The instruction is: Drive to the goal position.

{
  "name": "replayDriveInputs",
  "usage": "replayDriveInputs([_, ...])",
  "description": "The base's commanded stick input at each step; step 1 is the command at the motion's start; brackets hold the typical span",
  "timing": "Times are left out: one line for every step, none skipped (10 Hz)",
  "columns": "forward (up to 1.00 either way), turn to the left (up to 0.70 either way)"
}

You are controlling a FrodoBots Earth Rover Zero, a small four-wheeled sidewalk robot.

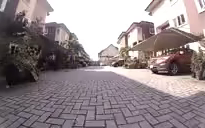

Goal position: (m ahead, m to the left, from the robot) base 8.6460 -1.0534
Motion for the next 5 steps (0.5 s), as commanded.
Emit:
replayDriveInputs([0.69, 0.03])
replayDriveInputs([0.69, 0.03])
replayDriveInputs([0.69, 0.03])
replayDriveInputs([0.69, 0.03])
replayDriveInputs([0.69, 0.03])
